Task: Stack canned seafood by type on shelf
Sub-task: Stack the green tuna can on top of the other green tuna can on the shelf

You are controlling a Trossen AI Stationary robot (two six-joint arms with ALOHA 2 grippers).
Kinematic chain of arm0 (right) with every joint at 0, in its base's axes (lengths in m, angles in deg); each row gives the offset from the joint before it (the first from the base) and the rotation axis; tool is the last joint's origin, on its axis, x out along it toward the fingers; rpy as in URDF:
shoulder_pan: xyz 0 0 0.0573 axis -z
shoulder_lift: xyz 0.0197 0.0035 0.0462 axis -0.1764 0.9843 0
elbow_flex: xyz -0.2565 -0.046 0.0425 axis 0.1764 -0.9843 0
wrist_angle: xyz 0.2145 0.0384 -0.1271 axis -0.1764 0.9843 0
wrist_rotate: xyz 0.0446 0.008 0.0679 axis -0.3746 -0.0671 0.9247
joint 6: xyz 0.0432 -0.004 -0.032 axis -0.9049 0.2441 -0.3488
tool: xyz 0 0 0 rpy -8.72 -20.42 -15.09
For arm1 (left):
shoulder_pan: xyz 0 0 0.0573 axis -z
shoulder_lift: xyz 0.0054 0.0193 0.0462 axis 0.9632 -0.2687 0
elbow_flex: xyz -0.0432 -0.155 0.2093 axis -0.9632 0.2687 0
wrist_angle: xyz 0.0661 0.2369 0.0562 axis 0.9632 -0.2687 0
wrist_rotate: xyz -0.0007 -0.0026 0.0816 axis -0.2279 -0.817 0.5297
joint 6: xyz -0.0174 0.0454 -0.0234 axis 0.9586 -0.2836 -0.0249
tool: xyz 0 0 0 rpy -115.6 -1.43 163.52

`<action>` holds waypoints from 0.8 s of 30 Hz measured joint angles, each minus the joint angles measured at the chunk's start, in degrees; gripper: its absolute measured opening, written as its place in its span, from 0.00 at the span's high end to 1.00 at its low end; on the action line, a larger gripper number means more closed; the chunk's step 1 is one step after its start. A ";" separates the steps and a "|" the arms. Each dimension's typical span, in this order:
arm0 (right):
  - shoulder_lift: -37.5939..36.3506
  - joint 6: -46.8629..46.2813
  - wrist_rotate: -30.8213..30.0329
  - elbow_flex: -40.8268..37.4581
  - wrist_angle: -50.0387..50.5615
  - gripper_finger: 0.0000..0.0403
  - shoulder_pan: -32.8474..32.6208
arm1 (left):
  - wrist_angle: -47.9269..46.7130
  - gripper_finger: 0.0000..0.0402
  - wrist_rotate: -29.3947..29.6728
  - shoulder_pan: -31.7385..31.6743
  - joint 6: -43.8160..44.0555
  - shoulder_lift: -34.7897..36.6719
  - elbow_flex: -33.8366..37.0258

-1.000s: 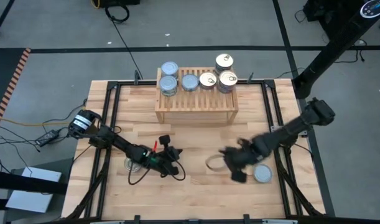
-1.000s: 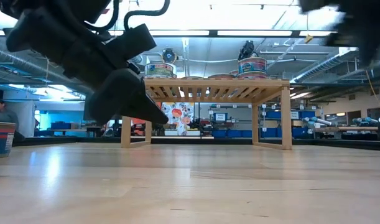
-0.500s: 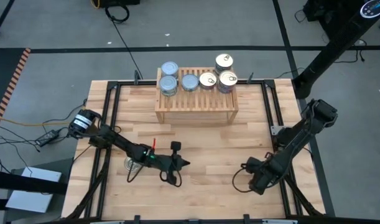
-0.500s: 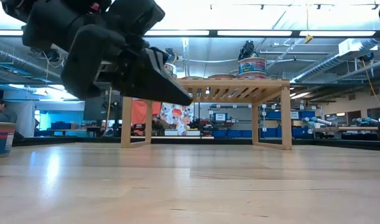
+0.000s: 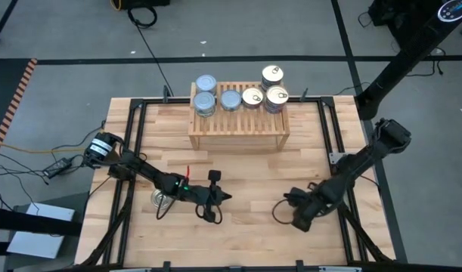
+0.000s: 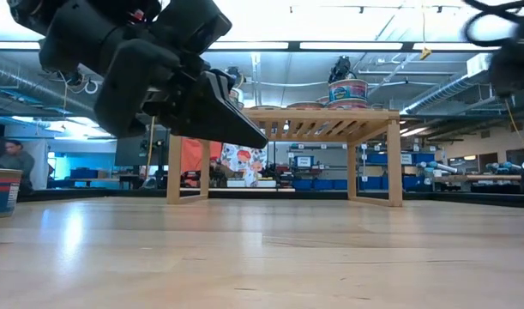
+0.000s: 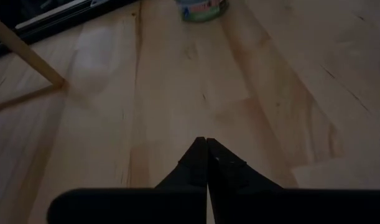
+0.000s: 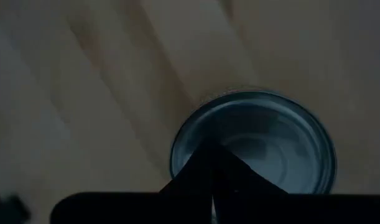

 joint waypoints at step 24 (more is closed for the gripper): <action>9.32 46.46 -2.29 2.80 -35.28 0.99 20.73 | 16.31 1.00 -0.57 -3.30 7.40 0.00 7.72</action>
